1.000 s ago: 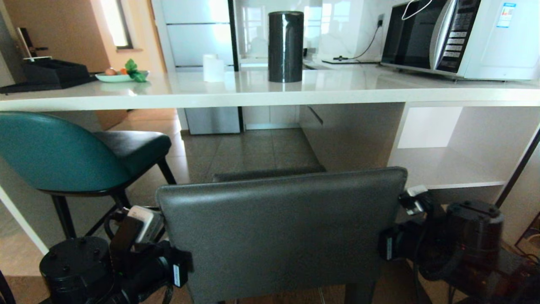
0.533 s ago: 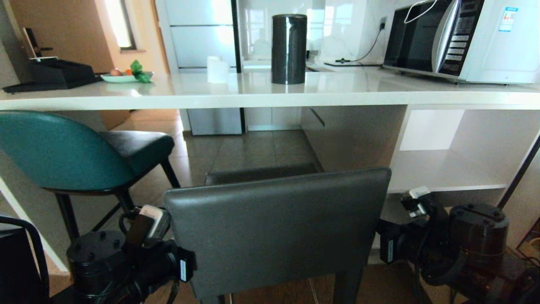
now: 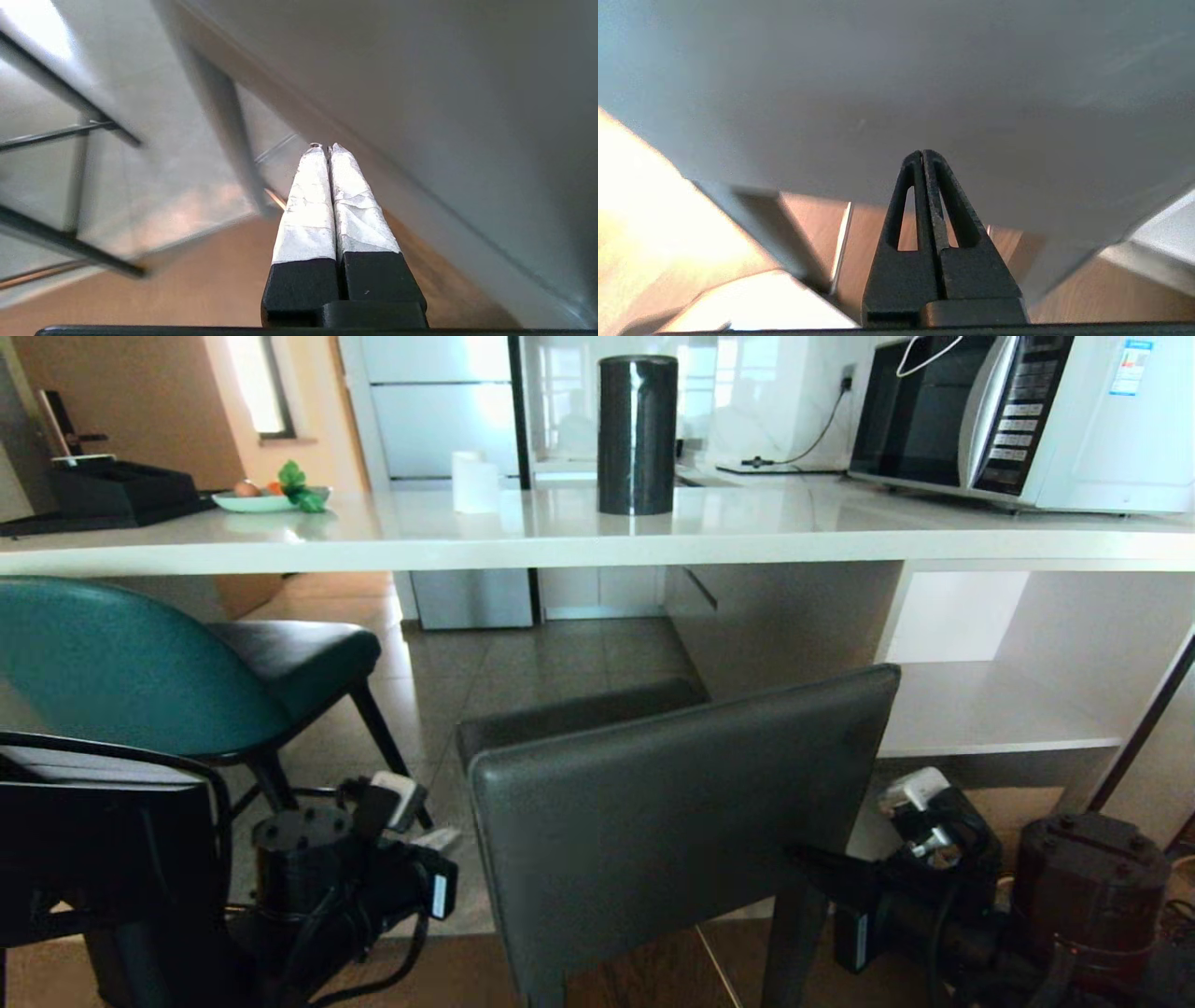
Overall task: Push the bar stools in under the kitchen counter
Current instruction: Push the gray chair back under the dining table
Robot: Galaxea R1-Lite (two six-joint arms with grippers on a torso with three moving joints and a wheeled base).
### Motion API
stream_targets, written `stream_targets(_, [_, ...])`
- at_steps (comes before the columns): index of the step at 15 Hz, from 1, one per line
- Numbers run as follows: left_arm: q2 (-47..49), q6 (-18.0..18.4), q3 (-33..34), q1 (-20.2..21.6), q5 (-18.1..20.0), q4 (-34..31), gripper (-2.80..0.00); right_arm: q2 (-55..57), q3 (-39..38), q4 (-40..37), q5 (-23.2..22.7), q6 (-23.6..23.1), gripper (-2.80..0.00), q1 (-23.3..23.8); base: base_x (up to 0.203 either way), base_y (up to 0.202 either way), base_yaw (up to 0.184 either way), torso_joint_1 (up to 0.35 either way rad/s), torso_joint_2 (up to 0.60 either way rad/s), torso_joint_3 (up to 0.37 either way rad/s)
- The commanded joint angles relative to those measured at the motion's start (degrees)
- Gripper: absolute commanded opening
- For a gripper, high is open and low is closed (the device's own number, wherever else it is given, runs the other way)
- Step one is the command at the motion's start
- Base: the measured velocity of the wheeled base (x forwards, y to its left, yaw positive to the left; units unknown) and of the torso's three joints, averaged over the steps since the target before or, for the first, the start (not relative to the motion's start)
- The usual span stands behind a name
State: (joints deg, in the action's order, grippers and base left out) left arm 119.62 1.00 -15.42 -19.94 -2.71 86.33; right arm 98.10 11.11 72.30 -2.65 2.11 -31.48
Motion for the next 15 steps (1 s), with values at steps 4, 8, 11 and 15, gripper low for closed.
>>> stream_targets(4, [-2.0, -0.2, 3.9, 0.7, -0.2, 1.3, -2.80, 2.3, 0.1, 0.5, 0.7, 0.4, -2.80, 3.5, 0.000, 0.000, 0.000, 0.000, 0.00, 0.000])
stream_targets(8, [-10.7, -1.4, 9.0, -4.5, -1.4, 1.3, -2.80, -1.9, -2.1, 0.3, -4.8, 0.3, -2.80, 16.4, 0.000, 0.000, 0.000, 0.000, 0.00, 0.000])
stream_targets(11, [-16.1, -4.3, 10.6, -12.3, -6.3, 1.3, -2.80, -3.1, -1.5, 0.2, -11.9, 0.1, -2.80, 27.3, 0.000, 0.000, 0.000, 0.000, 0.00, 0.000])
stream_targets(15, [-16.8, -4.6, 10.7, -21.1, -18.0, 1.3, -2.80, 2.4, 8.1, 0.2, -18.0, 0.2, -2.80, 32.0, 0.000, 0.000, 0.000, 0.000, 0.00, 0.000])
